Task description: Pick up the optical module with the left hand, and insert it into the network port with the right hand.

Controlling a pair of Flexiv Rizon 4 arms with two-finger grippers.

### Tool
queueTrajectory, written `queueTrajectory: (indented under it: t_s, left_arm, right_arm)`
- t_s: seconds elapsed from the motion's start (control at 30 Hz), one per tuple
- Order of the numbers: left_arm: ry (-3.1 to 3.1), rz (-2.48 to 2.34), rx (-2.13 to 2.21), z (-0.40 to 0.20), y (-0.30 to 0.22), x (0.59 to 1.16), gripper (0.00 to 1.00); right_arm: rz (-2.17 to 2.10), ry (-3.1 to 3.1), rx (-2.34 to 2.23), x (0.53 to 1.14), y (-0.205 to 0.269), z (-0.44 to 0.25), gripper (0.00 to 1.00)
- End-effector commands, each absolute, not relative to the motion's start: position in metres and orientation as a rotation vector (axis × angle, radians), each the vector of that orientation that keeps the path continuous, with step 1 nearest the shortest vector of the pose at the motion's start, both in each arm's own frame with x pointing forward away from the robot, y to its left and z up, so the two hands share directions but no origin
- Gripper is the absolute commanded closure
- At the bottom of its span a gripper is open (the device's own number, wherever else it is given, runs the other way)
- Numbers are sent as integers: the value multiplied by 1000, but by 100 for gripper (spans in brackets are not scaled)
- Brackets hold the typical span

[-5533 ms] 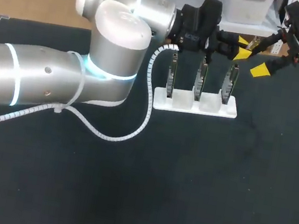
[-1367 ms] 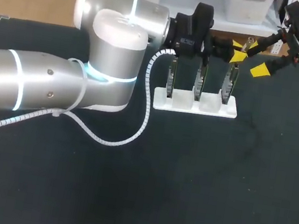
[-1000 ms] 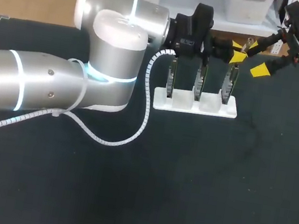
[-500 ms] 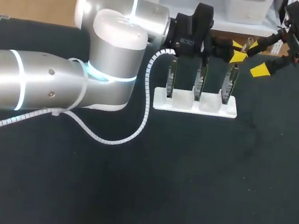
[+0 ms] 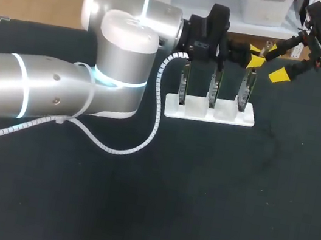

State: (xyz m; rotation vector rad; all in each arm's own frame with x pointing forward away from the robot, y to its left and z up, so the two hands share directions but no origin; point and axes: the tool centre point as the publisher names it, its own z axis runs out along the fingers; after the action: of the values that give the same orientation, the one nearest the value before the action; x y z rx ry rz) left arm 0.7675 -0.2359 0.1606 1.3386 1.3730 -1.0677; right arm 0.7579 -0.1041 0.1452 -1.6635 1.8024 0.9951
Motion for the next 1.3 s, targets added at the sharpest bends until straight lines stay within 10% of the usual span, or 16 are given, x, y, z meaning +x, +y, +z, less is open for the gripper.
queueTrajectory:
  t_s: [0.03, 1.3]
  left_arm:
    - [1372, -1073, 1343, 160, -238, 772, 100]
    - [1406, -1060, 1327, 160, -236, 765, 100]
  right_arm:
    - [990, 1803, -1661, 756, -104, 145, 0]
    - [990, 1803, -1661, 756, -104, 145, 0]
